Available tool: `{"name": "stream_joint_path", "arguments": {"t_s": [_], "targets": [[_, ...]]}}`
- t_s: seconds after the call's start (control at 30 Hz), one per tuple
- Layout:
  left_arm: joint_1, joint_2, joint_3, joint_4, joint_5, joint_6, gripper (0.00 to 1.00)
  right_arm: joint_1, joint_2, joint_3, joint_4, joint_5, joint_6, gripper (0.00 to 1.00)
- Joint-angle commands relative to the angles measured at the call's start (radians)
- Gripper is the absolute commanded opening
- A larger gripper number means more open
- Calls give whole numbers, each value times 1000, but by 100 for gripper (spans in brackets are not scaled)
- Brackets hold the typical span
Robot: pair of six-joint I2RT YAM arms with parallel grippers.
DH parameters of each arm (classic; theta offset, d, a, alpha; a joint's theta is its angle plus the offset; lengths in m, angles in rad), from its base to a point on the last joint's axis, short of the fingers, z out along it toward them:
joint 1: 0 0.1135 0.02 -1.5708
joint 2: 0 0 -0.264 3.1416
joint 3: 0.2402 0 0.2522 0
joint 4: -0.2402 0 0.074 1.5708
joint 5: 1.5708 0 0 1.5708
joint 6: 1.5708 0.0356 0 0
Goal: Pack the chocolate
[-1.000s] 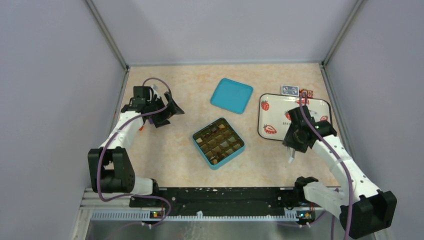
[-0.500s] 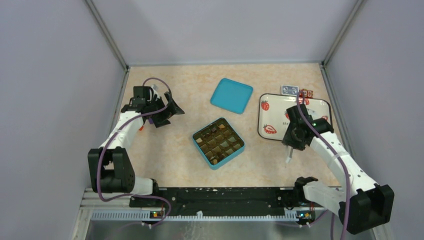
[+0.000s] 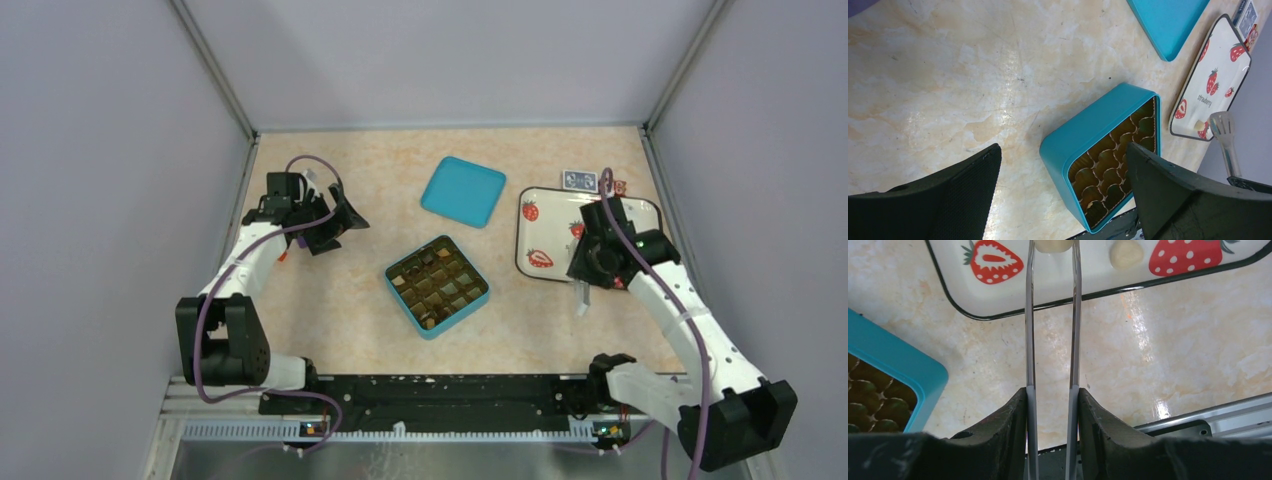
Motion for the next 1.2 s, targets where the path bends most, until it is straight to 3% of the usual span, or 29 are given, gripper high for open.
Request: {"name": "stream_joint_path", "arguments": {"t_s": [0.0,0.27,0.57,1.17], "targets": [[5,-8,10,38,4,17,98,-9,-24,109,1,-56,-82,19],[5,-10,16,37,-5,13,98,127,-87,164,119,-309,-178,17],[5,-20,24,24,-16,14,98,521,-15,146,123,-287,-182,17],[5,-40,18,14,-23,11,98,648,75,77,123,-289,-207,19]]}}
